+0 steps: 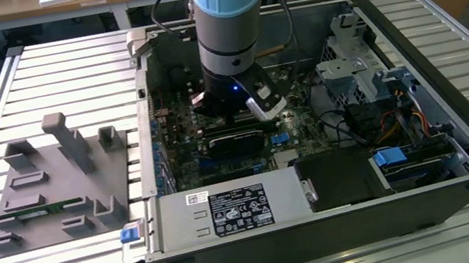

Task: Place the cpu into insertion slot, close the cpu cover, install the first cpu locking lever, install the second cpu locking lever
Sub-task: 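Install the second cpu locking lever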

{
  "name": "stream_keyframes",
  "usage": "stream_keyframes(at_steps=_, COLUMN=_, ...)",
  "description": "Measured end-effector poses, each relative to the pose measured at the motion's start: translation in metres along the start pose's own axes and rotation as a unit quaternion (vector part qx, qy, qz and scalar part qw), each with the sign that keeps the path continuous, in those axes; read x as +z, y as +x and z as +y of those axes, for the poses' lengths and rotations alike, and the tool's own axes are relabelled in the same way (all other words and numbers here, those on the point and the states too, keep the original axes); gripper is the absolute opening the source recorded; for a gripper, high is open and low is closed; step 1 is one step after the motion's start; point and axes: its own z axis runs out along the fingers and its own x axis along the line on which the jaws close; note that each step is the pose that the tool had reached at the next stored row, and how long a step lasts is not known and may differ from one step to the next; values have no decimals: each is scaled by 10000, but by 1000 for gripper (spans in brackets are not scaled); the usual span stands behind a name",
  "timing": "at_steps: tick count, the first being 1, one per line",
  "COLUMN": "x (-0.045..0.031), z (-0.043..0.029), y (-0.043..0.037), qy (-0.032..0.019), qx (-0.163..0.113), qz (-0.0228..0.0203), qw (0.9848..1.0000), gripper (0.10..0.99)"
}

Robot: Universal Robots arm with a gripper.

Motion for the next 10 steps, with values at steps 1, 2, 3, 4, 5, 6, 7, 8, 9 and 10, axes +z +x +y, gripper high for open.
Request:
stream_keyframes(at_steps=1, x=-2, z=-8, y=3, qy=-31, qx=-1, qz=-1, qw=10000, gripper=106)
stream_keyframes(at_steps=2, x=-3, z=-12, y=9, qy=-61, qx=0, qz=-3, qw=10000, gripper=106)
stream_keyframes(at_steps=3, x=-3, z=-15, y=17, qy=-89, qx=0, qz=-4, qw=10000, gripper=106)
stream_keyframes(at_steps=4, x=-2, z=-18, y=30, qy=-115, qx=-1, qz=-6, qw=9999, gripper=106)
stream_keyframes(at_steps=5, x=1, z=-20, y=47, qy=-137, qx=-1, qz=-8, qw=9999, gripper=106)
stream_keyframes(at_steps=6, x=6, z=-24, y=67, qy=-156, qx=-2, qz=-12, qw=9999, gripper=106)
stream_keyframes(at_steps=7, x=13, z=-30, y=83, qy=-171, qx=-2, qz=-14, qw=9999, gripper=106)
stream_keyframes(at_steps=8, x=22, z=-37, y=90, qy=-184, qx=-2, qz=-16, qw=9998, gripper=106)
stream_keyframes(at_steps=9, x=71, z=-74, y=128, qy=-324, qx=-4, qz=-23, qw=9995, gripper=106)
stream_keyframes(at_steps=10, x=80, z=-76, y=130, qy=-336, qx=-4, qz=-24, qw=9994, gripper=106)
